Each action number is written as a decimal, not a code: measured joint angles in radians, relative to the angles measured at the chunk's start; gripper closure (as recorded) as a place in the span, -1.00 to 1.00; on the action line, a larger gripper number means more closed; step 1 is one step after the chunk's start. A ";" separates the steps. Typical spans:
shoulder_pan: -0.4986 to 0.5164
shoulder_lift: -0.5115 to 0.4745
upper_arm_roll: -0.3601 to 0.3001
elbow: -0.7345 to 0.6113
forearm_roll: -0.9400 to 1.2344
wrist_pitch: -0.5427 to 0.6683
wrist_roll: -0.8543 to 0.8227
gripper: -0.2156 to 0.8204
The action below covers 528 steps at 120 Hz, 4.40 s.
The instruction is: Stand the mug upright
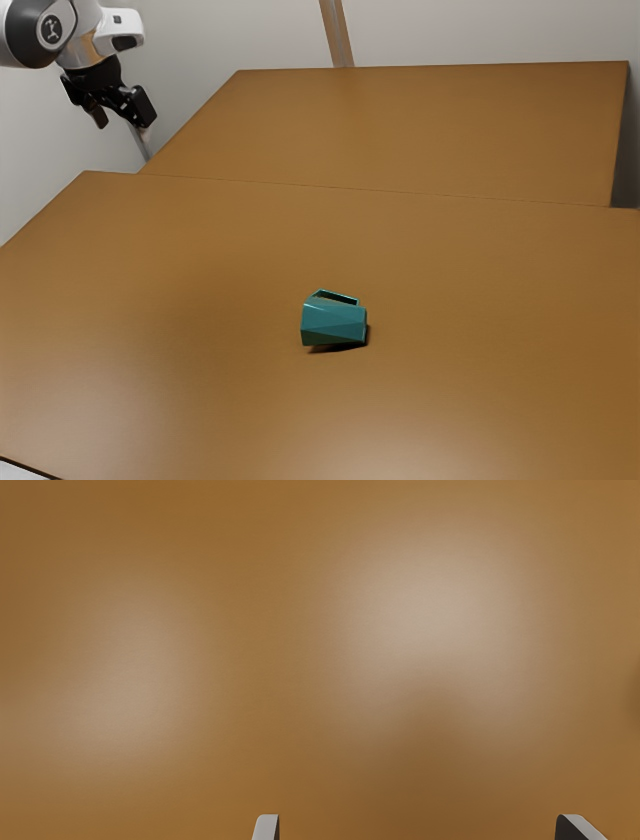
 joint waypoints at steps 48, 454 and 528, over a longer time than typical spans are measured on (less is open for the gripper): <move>0.003 0.005 0.001 -0.061 -0.120 0.046 0.009 -0.58; -0.078 0.049 -0.108 -0.664 -0.105 0.573 -0.343 0.93; -0.076 0.051 -0.109 -0.656 -0.106 0.618 -0.352 -0.26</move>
